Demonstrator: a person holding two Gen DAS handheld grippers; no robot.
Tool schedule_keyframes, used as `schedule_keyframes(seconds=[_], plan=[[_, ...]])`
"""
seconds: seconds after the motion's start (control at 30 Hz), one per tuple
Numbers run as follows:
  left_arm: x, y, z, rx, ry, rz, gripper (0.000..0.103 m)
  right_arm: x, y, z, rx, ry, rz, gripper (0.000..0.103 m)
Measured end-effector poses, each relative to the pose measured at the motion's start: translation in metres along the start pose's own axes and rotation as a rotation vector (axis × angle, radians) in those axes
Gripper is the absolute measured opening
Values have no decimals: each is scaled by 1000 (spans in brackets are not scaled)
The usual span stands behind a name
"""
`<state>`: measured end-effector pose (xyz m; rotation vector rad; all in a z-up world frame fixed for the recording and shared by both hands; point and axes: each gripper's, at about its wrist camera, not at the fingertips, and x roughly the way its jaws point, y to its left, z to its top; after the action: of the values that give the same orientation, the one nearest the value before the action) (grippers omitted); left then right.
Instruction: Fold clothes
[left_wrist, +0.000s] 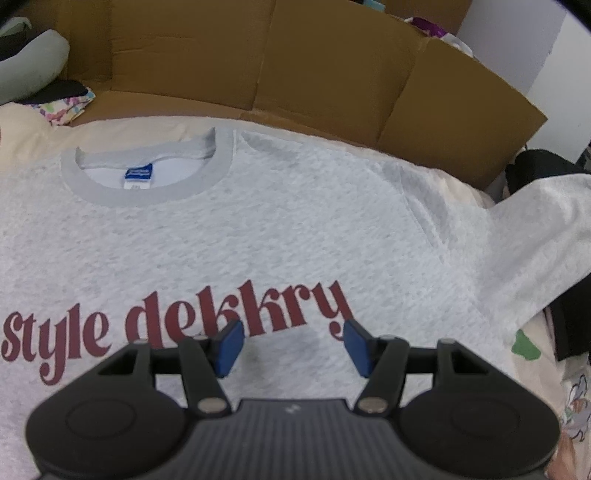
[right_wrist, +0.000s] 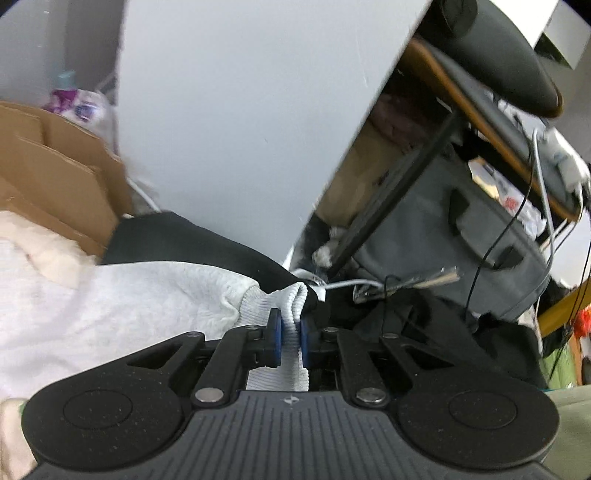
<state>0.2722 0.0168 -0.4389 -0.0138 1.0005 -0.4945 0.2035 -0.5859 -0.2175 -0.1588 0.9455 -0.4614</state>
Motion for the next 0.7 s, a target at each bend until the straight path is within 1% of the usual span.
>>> schedule_keyframes(seconds=[0.1, 0.2, 0.33, 0.4, 0.53, 0.7], plan=[[0, -1, 1, -9, -8, -5, 62, -14, 5, 8, -28, 5, 2, 9], [-2, 0, 1, -19, -15, -10, 62, -5, 4, 6, -40, 27, -14, 9], [-4, 3, -2, -20, -13, -6, 62, 32, -6, -2, -33, 58, -69, 6], [-4, 7, -6, -29, -7, -1, 62, 54, -13, -10, -4, 74, -65, 6], [-3, 14, -11, -40, 8, 13, 62, 80, -5, -24, -35, 92, -69, 6], [-4, 17, -13, -49, 11, 21, 62, 71, -3, -22, -59, 60, -87, 4]])
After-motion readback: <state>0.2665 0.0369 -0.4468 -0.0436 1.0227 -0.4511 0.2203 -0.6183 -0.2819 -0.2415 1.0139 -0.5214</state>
